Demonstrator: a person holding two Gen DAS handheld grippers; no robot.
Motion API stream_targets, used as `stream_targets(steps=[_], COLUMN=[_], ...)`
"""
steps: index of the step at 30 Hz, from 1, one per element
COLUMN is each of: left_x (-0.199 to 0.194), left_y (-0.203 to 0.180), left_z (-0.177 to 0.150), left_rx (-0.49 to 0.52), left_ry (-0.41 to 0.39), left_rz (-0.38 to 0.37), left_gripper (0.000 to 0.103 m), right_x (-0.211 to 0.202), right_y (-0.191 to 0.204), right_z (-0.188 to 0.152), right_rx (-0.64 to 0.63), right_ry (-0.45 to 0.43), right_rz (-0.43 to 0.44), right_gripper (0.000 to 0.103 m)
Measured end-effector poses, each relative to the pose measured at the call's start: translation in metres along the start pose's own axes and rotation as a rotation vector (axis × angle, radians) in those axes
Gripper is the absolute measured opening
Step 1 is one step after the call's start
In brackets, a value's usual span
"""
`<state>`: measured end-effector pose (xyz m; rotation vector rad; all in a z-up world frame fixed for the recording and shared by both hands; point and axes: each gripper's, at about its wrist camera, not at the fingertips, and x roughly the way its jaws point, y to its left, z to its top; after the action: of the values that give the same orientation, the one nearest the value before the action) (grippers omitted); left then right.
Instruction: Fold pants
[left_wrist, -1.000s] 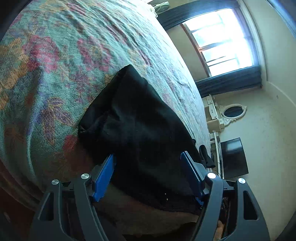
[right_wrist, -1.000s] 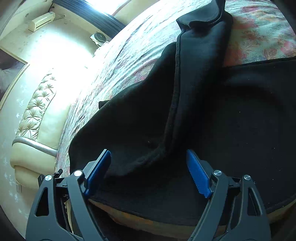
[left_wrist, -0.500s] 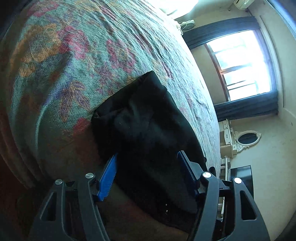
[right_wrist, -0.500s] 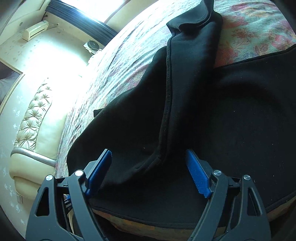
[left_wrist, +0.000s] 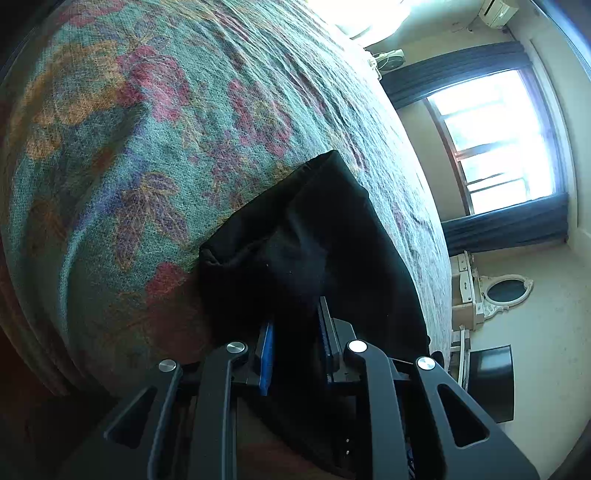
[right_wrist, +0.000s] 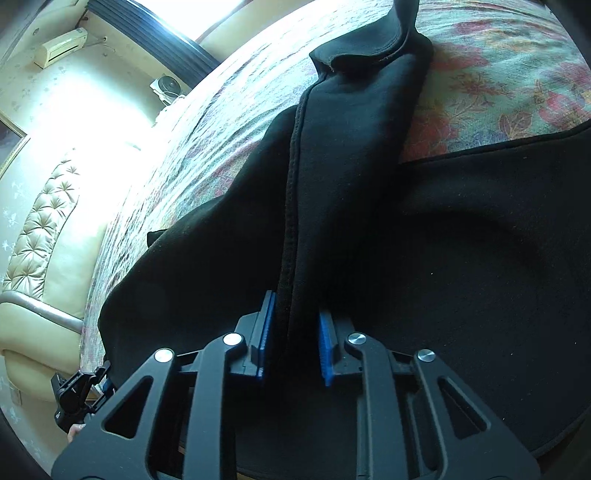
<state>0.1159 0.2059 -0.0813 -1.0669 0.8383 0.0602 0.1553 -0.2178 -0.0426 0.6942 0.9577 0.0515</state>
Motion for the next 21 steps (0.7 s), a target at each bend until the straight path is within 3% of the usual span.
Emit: stream_targets(steps=[5,9,15,18,19,21], left_x=[0.002,-0.009,-0.029,-0.028,-0.028,-0.028], left_y=[-0.002,0.002,0.017,0.032,0.031,0.029], left_z=[0.002,0.007,0.007,0.006,0.006,0.006], left_rx=[-0.005,-0.009,-0.004,-0.012,-0.007,0.025], left_ry=[0.0,-0.009,-0.02,-0.01,-0.011,-0.005], left_rz=[-0.008,-0.037,-0.046,-0.041,-0.044,-0.039], left_gripper=[0.019,0.016,0.016,0.015,0.015,0.015], right_x=[-0.03,-0.056,-0.053,-0.049,-0.053,-0.065], right_y=[0.0,0.001,-0.023,-0.034,-0.033,-0.027], right_z=[-0.005,-0.022,-0.07,-0.078,-0.076,-0.069], right_rx=[0.057,0.085,0.12,0.117,0.113,0.065], right_ry=[-0.061,-0.056,0.036,0.037,0.034,0.002], right_rz=[0.103,0.175,0.151,0.164,0.164,0.13], right_gripper=[0.015,0.014,0.014,0.014,0.016,0.037])
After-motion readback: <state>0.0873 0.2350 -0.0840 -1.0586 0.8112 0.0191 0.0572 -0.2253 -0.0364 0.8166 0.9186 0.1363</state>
